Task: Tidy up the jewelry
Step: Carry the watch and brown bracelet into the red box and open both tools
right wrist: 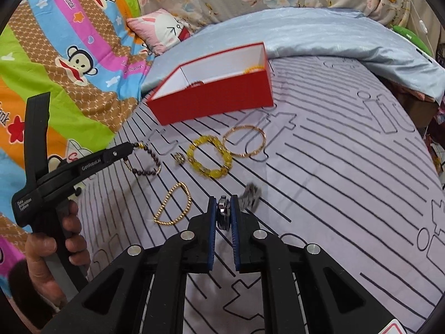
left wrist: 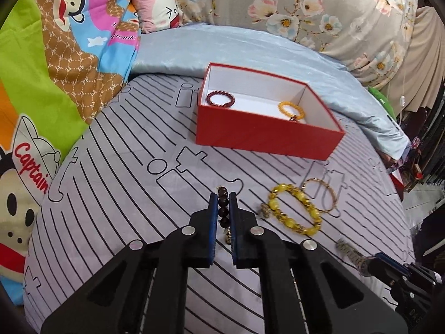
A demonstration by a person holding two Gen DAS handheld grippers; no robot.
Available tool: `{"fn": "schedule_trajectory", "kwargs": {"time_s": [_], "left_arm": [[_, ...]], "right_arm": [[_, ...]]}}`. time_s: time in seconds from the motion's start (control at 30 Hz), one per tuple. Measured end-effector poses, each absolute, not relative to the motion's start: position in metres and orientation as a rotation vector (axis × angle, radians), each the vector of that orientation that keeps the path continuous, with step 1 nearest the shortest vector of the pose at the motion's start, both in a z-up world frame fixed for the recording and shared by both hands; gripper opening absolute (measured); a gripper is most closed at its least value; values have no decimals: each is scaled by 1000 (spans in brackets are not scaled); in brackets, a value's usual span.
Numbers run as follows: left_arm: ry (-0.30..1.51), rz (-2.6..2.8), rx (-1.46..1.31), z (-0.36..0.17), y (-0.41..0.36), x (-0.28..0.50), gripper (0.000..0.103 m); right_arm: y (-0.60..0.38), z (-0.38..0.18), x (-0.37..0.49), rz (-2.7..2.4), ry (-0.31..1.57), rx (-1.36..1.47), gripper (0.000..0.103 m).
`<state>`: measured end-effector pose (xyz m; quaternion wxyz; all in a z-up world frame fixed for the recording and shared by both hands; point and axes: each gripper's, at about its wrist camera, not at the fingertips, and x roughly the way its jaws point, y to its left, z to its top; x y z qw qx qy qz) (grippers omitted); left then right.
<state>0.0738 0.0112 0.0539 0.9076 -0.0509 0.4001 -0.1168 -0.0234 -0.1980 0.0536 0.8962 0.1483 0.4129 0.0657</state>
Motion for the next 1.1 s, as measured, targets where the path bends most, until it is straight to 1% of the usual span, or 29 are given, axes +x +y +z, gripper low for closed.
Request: {"fn": "schedule_trajectory", "kwargs": {"time_s": [0.27,0.47,0.67,0.87,0.97,1.1], "left_arm": [[777,-292,-112,90,8,60,8],[731,-325,-106,118,3,71,8],[677,-344,-90,143,-8,108,8],[645,-325,-61,157,-20,169,8],[652,-311,-57,151,-23,196,8],[684,-299,-48,131,-28,231,8]], "right_arm": [[-201,86,-24,162,794,307,10],[-206,111,-4,185,749,319,10],[-209,146,47,199,672,280,10],[-210,176,120,213,613,267,10],[-207,177,158,217,614,269,10],[-201,156,201,217,656,271,10]]}}
